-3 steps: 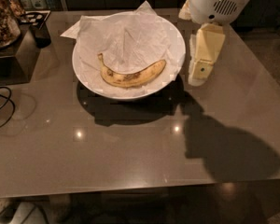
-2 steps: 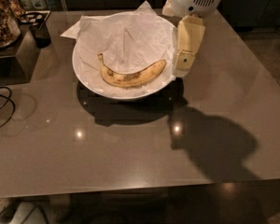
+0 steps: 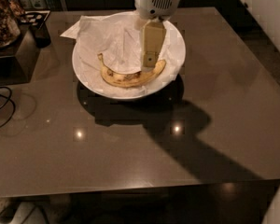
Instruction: Pick banana from white bowl
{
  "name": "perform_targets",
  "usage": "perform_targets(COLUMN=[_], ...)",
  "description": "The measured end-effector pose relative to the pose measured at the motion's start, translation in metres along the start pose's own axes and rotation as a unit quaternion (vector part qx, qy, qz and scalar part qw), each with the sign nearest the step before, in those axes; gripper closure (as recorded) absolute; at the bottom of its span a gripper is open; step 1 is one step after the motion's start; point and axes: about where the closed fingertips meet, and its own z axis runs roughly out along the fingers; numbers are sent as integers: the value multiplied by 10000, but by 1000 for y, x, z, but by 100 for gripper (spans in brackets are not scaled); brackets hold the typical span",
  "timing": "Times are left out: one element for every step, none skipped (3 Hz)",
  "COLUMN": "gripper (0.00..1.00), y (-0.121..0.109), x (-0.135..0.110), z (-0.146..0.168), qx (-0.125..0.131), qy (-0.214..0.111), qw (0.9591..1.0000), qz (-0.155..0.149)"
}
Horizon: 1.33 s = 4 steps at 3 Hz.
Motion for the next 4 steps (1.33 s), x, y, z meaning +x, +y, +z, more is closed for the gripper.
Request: perform_targets(gripper=[35, 34, 32, 31], y=[-9, -13, -15, -17], x=[-10, -11, -11, -12], z=[18, 36, 53, 70], qx=[-108, -217, -340, -490], qy=[73, 204, 334, 422], qw=[9999, 9996, 9989, 9979], qz=[-17, -13, -19, -6])
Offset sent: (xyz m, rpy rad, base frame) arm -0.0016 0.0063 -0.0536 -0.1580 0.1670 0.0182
